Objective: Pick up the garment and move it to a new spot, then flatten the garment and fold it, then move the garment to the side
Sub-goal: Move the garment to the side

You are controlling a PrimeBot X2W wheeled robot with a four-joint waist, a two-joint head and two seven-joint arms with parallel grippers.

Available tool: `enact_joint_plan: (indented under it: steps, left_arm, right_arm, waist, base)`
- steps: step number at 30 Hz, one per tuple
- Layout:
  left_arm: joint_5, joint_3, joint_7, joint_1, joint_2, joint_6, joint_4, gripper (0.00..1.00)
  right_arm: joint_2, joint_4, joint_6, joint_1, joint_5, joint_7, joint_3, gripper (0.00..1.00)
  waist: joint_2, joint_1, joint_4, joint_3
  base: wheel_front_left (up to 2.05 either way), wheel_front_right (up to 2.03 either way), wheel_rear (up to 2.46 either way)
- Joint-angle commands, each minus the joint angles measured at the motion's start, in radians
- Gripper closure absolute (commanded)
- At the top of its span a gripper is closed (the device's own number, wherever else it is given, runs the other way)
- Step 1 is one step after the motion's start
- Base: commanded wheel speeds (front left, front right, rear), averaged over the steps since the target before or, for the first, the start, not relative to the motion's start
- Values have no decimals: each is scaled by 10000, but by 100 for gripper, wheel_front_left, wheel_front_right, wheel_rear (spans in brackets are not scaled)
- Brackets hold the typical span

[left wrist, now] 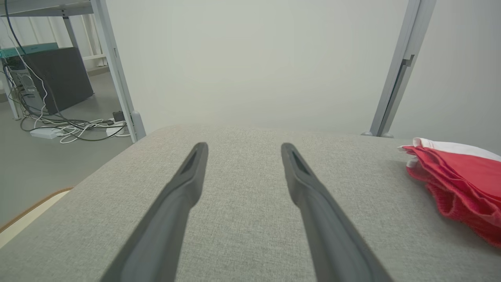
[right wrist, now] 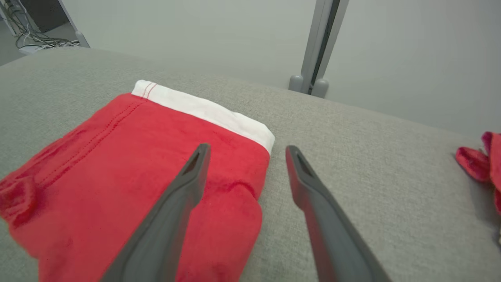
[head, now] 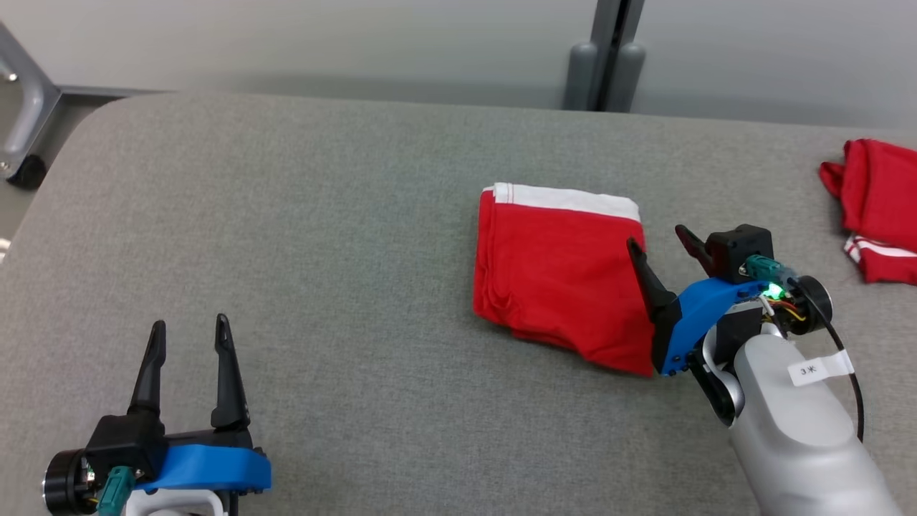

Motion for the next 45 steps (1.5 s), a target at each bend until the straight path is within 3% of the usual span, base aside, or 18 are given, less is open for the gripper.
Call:
enact_joint_plan:
  steps: [1,12,18,19,20,21,26,30,37,45]
  left_arm:
    - [-33,17,-20,-132,-8,28,-27,0]
    - [-51,14,-20,-400,-46,137,-80,0]
    - [-53,-90,-20,-604,-47,59,18,0]
    - [-59,-118,-20,-660,-49,33,27,0]
    - [-67,-132,-20,-680,-49,21,39,0]
    - [-84,-134,-18,-689,-51,18,51,0]
    - [-142,-132,-20,-783,-64,13,-17,0]
    - [-177,-194,-20,-946,-65,7,-220,0]
    - [-40,-205,-20,-1313,-58,-74,-779,0]
    - [320,-168,-21,-1650,229,-172,-1757,0]
  right_arm:
    - [-29,120,2,-185,65,-2,-12,0]
    - [383,2748,2,-791,249,-472,-152,0]
    - [646,3355,11,-786,1217,-506,468,0]
    - [660,3214,14,-769,1661,-529,723,46]
    - [677,3007,14,-744,2079,-568,1036,84]
    - [665,2862,14,-728,2385,-598,1303,100]
    - [526,2835,11,-1365,2464,-1215,1951,100]
    - [-89,2800,2,-1912,1942,-1472,2572,100]
    - [-1453,2220,2,-3385,1582,-1527,3892,100]
    - [-3364,1509,0,-5219,2273,-1148,4873,100]
  waist:
    - [-2,-2,170,192]
    - [-2,-2,116,618]
    - [-2,-2,52,770]
    - [-2,-2,66,792]
    - [-2,-2,68,806]
    - [-2,-2,52,820]
    - [-2,-2,-128,910]
    - [-2,-2,-337,1149]
    - [-2,-2,-1267,1928]
    - [-2,-2,-2626,3047]
  base:
    - [0,0,0]
    - [0,0,0]
    - [0,0,0]
    - [0,0,0]
    - [0,0,0]
    - [0,0,0]
    - [0,0,0]
    - [0,0,0]
    - [0,0,0]
    - [0,0,0]
